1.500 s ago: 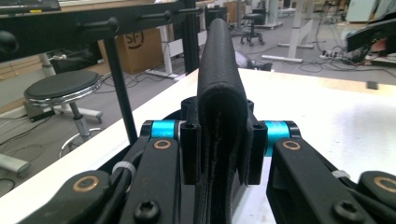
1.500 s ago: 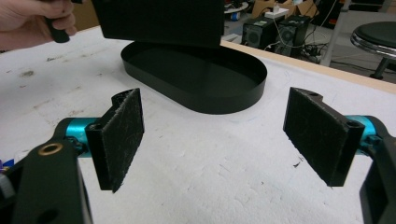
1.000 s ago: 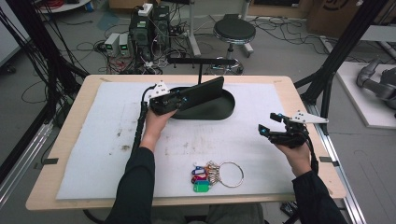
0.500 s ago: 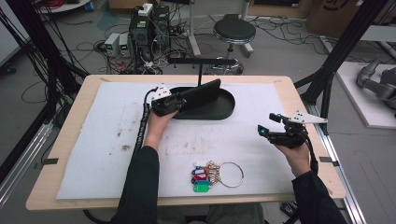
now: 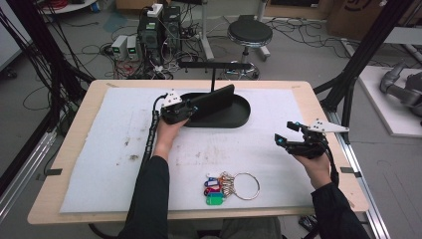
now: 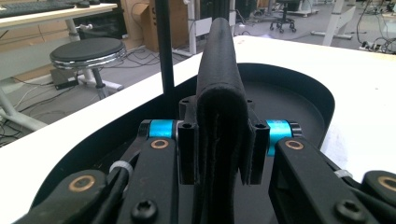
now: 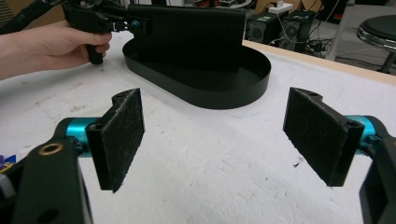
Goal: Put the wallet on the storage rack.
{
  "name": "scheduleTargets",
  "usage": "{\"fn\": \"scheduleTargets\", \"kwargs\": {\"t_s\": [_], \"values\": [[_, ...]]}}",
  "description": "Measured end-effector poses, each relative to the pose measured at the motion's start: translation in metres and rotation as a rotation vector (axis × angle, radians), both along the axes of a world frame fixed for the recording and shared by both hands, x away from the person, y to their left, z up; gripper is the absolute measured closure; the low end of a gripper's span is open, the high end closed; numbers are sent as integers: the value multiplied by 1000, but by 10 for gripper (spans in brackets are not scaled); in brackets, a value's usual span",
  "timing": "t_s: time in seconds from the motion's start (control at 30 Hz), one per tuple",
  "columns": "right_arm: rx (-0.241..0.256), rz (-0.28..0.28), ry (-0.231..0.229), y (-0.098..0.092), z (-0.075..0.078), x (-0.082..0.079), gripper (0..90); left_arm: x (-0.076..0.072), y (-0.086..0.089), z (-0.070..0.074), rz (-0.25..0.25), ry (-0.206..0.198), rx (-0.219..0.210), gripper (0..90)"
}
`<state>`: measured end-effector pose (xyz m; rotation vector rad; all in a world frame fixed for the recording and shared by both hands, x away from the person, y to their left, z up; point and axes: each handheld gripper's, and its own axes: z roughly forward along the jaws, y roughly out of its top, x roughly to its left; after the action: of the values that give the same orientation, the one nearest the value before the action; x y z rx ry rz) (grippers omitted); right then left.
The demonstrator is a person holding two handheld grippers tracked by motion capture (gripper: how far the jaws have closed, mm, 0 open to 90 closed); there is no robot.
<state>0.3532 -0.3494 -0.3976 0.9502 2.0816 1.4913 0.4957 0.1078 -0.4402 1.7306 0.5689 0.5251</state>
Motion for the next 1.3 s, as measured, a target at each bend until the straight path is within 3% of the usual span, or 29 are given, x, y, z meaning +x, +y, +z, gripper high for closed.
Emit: {"fn": "scheduleTargets", "kwargs": {"t_s": [0.23,0.4,0.53,0.63,0.73,0.83,1.03,1.13,1.17,1.27,1.3], "values": [[1,-5,-1,-1,0,0,210,0,1,0,13,23,16,685],[-2,-3,0,0,0,0,210,-2,-1,1,19,18,20,663],[-3,-3,1,0,0,0,210,-3,-2,4,42,14,26,512],[-4,-4,-5,0,0,0,210,-6,-4,8,59,26,60,411],[-2,-4,-1,0,0,-1,209,-8,-5,10,63,28,75,370],[-3,-4,-5,0,0,-1,210,-11,-6,15,102,26,106,326],[-1,-5,-5,0,1,-1,210,-20,-1,21,153,7,152,302],[-5,-4,-8,0,1,-1,210,-24,2,23,161,9,141,301],[-5,-5,-6,0,1,-1,210,-28,6,25,161,6,116,301],[-5,-5,-7,0,1,-1,210,-33,10,29,166,-8,102,301],[-4,-5,-6,0,1,-1,210,-39,15,34,160,-14,75,301]]}}
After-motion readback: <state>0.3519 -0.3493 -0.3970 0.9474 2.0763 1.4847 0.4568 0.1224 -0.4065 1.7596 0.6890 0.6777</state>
